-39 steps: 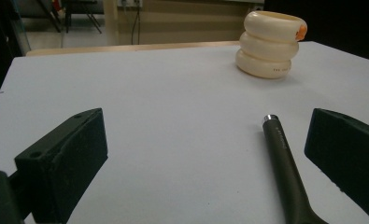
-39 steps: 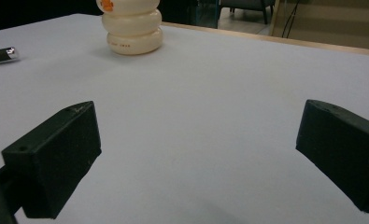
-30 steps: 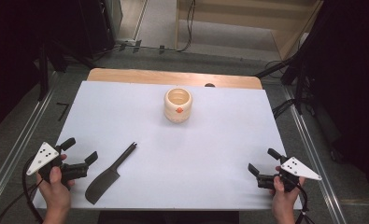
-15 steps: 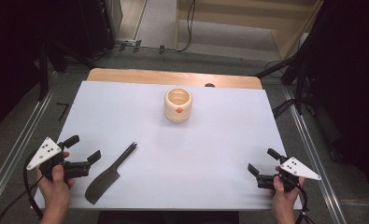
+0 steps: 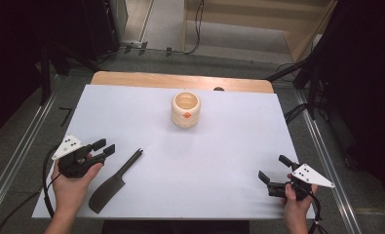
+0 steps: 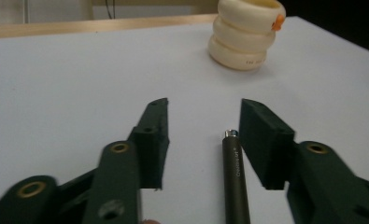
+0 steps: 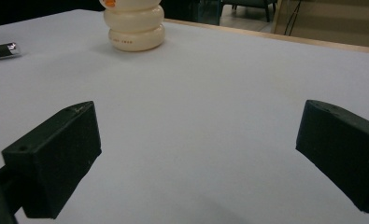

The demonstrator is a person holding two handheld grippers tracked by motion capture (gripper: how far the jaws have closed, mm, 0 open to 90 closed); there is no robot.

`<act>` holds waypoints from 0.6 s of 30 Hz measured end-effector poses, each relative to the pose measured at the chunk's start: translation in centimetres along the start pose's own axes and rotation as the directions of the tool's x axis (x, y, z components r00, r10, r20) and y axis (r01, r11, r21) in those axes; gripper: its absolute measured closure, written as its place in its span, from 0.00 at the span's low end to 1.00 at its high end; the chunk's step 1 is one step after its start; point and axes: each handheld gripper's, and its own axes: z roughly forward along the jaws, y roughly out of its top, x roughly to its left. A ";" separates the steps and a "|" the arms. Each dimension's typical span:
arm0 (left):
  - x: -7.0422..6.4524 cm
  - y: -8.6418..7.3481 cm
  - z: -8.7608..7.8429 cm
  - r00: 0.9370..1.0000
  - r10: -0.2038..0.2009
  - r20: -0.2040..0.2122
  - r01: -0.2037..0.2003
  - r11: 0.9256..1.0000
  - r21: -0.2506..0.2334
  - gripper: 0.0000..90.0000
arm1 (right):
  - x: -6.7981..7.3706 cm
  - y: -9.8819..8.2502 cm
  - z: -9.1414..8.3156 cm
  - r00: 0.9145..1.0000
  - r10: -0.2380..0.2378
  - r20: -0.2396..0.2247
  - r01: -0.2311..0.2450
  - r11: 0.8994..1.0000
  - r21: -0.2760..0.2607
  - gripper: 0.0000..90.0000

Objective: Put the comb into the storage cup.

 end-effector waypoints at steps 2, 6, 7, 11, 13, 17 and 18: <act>-0.1 0.1 0.3 1.000 -0.001 0.010 0.001 1.000 0.012 0.83 | 0.0 0.0 0.0 1.000 0.000 0.000 0.000 1.000 0.000 0.00; -0.2 0.2 1.4 1.000 0.000 0.025 -0.002 0.997 0.071 1.00 | 0.0 0.0 0.0 1.000 -0.005 0.000 0.005 1.000 0.001 0.00; -0.2 0.2 1.7 1.000 0.001 0.027 -0.003 0.996 0.085 1.00 | 0.0 0.0 0.0 1.000 -0.006 0.000 0.006 1.000 0.001 0.00; -0.3 0.2 2.4 1.000 0.003 0.018 -0.005 0.991 0.131 1.00 | 0.1 0.0 0.0 1.000 -0.007 -0.004 0.007 1.000 0.001 0.00; -0.2 0.1 3.2 0.999 -0.039 0.038 0.032 0.986 0.166 1.00 | 0.1 0.0 0.1 1.000 -0.010 -0.005 0.010 1.000 0.004 0.00; -0.2 -0.1 4.1 0.998 -0.051 0.033 0.043 0.975 0.218 1.00 | 0.1 0.0 0.1 1.000 -0.018 -0.006 0.018 1.000 0.006 0.00; -0.2 -0.1 4.1 0.998 -0.051 0.033 0.043 0.975 0.218 1.00 | 0.1 0.0 0.1 1.000 -0.018 -0.006 0.018 1.000 0.006 0.00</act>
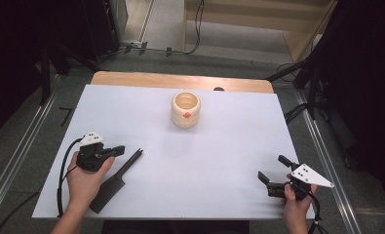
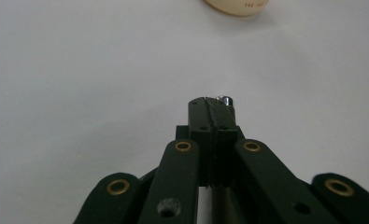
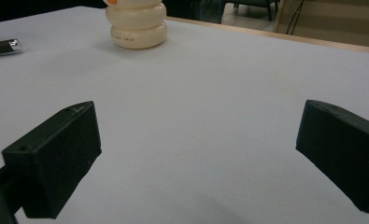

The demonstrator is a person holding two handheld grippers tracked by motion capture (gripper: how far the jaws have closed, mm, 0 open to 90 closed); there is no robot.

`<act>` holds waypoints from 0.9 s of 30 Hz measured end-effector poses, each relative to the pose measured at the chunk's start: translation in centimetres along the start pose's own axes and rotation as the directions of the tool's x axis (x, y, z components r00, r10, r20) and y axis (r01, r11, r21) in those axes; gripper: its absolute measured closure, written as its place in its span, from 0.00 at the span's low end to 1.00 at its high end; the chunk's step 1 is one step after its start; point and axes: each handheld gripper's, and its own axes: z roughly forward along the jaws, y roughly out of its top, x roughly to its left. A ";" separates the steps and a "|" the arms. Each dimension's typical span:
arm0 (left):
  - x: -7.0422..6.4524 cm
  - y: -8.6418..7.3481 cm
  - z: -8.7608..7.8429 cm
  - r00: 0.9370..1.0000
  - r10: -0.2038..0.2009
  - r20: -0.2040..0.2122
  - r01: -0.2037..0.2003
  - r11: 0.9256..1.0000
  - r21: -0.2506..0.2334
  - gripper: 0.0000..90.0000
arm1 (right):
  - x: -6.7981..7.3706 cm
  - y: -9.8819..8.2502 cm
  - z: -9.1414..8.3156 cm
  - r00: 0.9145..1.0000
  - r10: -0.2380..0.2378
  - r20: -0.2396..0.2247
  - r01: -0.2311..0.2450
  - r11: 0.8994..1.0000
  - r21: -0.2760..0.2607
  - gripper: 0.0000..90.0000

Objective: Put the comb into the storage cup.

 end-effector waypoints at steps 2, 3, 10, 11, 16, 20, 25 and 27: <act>0.0 -0.1 0.7 1.000 -0.003 0.007 0.003 0.999 0.039 1.00 | 0.0 0.0 0.0 1.000 0.000 0.003 0.000 1.000 0.003 0.00; 0.0 -0.1 0.8 1.000 -0.001 0.009 0.001 0.999 0.047 1.00 | 0.1 0.0 0.0 1.000 0.002 0.002 -0.002 1.000 0.004 0.00; -0.3 -0.1 1.5 1.000 0.005 0.007 -0.005 0.996 0.089 1.00 | 0.1 0.0 0.1 1.000 0.002 0.001 -0.002 1.000 0.006 0.00; -0.3 -0.1 1.5 1.000 0.005 0.007 -0.005 0.996 0.089 1.00 | 0.1 0.0 0.1 1.000 0.002 0.001 -0.002 1.000 0.006 0.00; -0.6 0.1 1.9 1.000 0.016 0.010 -0.017 0.994 0.107 1.00 | 0.1 0.0 0.1 1.000 -0.007 0.002 0.007 1.000 0.008 0.00; -0.9 0.1 2.2 0.999 0.025 0.020 -0.027 0.992 0.126 1.00 | 0.1 0.0 0.1 1.000 -0.008 0.003 0.008 1.000 0.009 0.00; -1.5 0.1 2.3 0.998 0.050 0.033 -0.054 0.989 0.138 1.00 | 0.1 0.0 0.1 1.000 -0.011 0.004 0.011 1.000 0.010 0.00; -1.8 0.2 2.3 0.998 0.062 0.032 -0.066 0.987 0.144 1.00 | 0.2 0.0 0.1 1.000 -0.009 0.003 0.009 1.000 0.010 0.00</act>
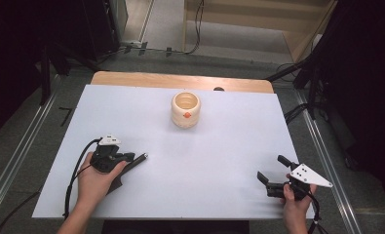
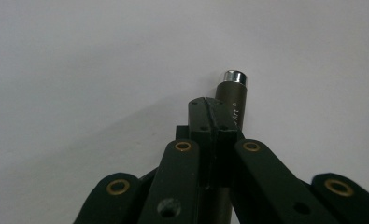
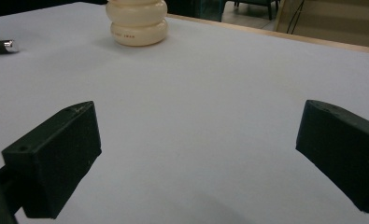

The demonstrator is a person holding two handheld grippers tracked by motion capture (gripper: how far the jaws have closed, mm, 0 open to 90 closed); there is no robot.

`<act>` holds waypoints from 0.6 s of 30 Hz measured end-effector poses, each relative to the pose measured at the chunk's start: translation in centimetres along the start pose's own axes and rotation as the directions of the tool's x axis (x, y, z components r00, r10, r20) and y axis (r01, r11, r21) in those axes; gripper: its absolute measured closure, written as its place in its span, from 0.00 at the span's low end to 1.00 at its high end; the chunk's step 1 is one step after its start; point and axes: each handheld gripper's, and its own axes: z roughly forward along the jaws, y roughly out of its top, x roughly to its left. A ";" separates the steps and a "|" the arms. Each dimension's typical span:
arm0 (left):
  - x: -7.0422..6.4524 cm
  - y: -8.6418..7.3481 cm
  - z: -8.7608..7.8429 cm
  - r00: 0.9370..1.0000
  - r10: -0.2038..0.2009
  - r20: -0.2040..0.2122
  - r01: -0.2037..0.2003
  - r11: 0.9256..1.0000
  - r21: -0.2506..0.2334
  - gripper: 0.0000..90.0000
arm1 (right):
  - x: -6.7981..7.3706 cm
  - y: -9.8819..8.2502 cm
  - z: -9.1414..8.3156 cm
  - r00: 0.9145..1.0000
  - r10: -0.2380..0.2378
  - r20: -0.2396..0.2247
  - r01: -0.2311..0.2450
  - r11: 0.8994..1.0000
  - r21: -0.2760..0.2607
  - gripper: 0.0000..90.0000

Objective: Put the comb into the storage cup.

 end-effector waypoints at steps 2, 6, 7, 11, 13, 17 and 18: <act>-0.2 0.0 0.0 1.000 0.014 0.006 -0.015 1.000 0.006 1.00 | 0.0 0.0 0.0 1.000 -0.001 -0.001 0.001 1.000 0.002 0.00; -0.6 0.0 0.2 0.999 0.032 0.020 -0.032 0.999 0.017 1.00 | 0.0 0.0 0.0 1.000 -0.001 0.001 0.001 1.000 0.001 0.00; -0.8 0.0 0.3 0.999 0.037 0.023 -0.037 0.999 0.019 1.00 | 0.0 0.0 0.0 1.000 -0.001 0.001 0.001 1.000 0.001 0.00; -1.2 0.0 0.2 0.997 0.057 0.043 -0.058 0.998 0.026 1.00 | 0.0 0.0 0.0 1.000 -0.004 0.000 0.004 1.000 0.002 0.00; -1.4 -0.1 0.2 0.996 0.067 0.056 -0.068 0.997 0.031 1.00 | 0.0 0.0 0.0 1.000 -0.002 0.001 0.002 1.000 0.004 0.00; -1.9 -0.3 0.1 0.993 0.085 0.076 -0.088 0.996 0.029 1.00 | 0.0 0.0 0.0 1.000 -0.002 0.001 0.002 1.000 0.004 0.00; -2.0 -0.3 0.1 0.993 0.090 0.081 -0.093 0.995 0.028 1.00 | 0.0 0.0 0.0 1.000 -0.002 0.001 0.002 1.000 0.004 0.00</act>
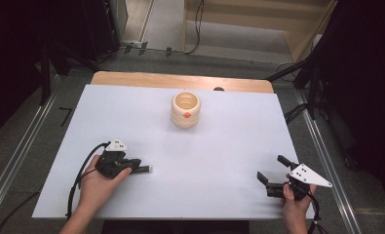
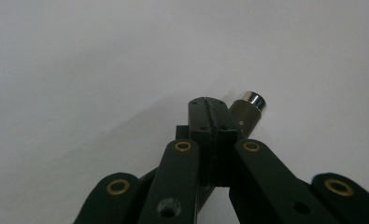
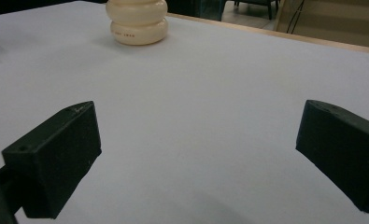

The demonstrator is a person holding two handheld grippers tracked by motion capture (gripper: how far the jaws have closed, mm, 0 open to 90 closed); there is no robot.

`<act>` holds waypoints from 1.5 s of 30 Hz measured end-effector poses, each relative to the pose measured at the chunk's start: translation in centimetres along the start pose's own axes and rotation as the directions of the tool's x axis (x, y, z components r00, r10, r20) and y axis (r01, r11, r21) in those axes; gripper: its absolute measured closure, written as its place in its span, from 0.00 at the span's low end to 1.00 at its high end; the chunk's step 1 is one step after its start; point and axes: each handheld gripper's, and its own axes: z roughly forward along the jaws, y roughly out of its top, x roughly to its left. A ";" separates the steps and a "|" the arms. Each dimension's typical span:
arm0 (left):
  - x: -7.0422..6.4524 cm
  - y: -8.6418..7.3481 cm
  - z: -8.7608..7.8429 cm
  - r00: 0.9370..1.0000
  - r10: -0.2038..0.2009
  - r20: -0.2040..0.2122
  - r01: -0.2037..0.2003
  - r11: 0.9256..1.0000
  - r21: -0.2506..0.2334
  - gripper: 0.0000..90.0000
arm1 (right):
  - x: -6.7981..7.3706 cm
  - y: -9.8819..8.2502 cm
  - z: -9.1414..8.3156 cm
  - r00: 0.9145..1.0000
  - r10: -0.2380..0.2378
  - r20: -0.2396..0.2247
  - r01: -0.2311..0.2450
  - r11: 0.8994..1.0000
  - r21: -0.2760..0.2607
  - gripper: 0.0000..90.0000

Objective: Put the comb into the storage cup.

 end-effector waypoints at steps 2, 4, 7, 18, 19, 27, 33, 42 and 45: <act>-0.2 -0.1 -0.1 1.000 0.005 0.005 -0.005 1.000 0.000 1.00 | 0.0 0.0 0.0 1.000 -0.001 0.000 0.001 1.000 0.000 0.00; -0.3 -0.2 -0.2 1.000 0.012 0.014 -0.012 1.000 -0.002 1.00 | 0.0 0.0 0.0 1.000 0.000 0.000 0.000 1.000 0.000 0.00; -0.1 -0.6 -0.6 1.000 0.007 0.029 -0.005 0.998 -0.056 1.00 | 0.0 0.0 0.0 1.000 0.002 -0.004 -0.002 1.000 -0.001 0.00; 1.8 -2.9 -5.2 0.997 -0.066 -0.037 0.045 0.908 -0.417 0.43 | -0.4 0.4 0.2 0.999 0.007 -0.052 -0.005 1.000 0.031 0.00; 2.1 -3.2 -5.7 0.996 -0.079 -0.040 0.053 0.893 -0.447 0.38 | -0.3 0.5 0.3 0.998 0.002 -0.059 0.001 0.999 0.038 0.00; 3.7 -5.7 -8.1 0.982 -0.135 -0.129 0.037 0.819 -0.573 0.00 | 0.4 1.5 0.5 0.997 -0.034 -0.067 0.037 0.998 0.044 0.00; 4.2 -7.1 -8.9 0.976 -0.134 -0.173 0.006 0.809 -0.588 0.00 | 1.1 2.3 0.6 0.994 -0.047 -0.099 0.051 0.998 0.043 0.00; 5.0 -8.8 -9.1 0.972 -0.148 -0.183 0.005 0.792 -0.611 0.00 | 2.6 4.8 1.5 0.984 -0.094 -0.151 0.103 0.994 0.049 0.00; 5.0 -9.1 -8.7 0.972 -0.143 -0.186 0.000 0.795 -0.607 0.00 | 2.9 5.1 1.7 0.983 -0.102 -0.154 0.111 0.992 0.055 0.00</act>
